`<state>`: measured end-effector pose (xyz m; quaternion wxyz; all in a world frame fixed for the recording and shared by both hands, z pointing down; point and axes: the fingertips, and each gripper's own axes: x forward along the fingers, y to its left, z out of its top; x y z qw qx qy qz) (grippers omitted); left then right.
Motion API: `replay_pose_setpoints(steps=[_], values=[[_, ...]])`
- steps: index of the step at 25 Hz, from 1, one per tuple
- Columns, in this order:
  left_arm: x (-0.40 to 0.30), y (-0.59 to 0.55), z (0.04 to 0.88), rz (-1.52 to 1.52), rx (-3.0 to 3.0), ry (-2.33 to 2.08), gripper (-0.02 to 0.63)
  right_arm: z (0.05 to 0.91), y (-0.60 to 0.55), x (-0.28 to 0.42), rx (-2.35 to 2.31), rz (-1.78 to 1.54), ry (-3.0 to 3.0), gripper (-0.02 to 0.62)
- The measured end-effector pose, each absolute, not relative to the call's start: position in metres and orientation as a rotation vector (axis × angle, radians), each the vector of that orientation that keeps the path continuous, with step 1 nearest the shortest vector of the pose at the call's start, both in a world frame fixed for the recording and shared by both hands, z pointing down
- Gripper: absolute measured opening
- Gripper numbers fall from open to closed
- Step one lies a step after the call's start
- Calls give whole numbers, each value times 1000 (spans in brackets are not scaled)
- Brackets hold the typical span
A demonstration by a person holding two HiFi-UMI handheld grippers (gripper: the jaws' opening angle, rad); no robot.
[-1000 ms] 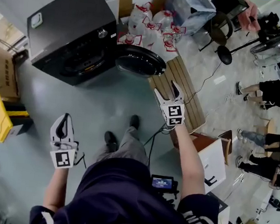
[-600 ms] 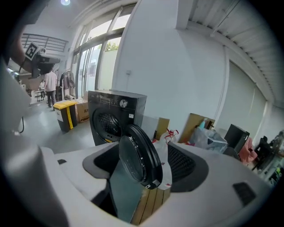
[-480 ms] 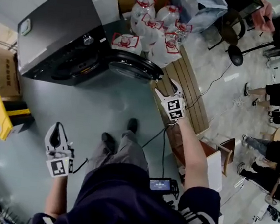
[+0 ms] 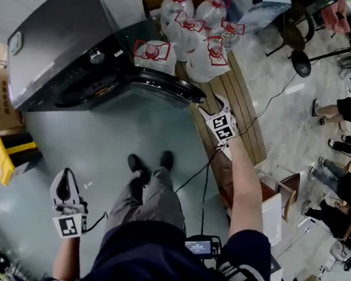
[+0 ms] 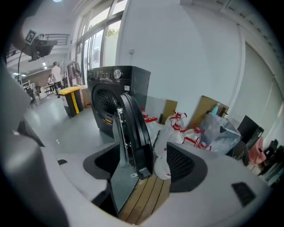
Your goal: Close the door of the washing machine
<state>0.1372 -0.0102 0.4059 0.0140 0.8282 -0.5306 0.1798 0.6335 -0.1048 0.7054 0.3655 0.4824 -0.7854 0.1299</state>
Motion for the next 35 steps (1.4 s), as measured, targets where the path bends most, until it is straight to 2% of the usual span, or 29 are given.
replay_pose_setpoints(steps=[2,4,12,14,24,33,35], values=[[137,-18,413,590,2578,-1643,23,724,-111,640,1216,349,-2013,336],[136,-23,420,611,2575,-1646,23,744,-115,646,1184,363,-2005,295],[131,-38,455,709,2519,-1672,23,818,-127,659,1008,354,-1978,295],[129,-39,461,728,2513,-1676,23,830,-130,662,990,359,-1971,278],[126,-43,475,810,2471,-1705,23,862,-143,675,914,391,-1963,227],[127,-44,481,840,2465,-1714,23,880,-141,672,823,422,-1960,162],[126,-43,481,849,2461,-1715,23,880,-143,671,817,421,-1966,130]])
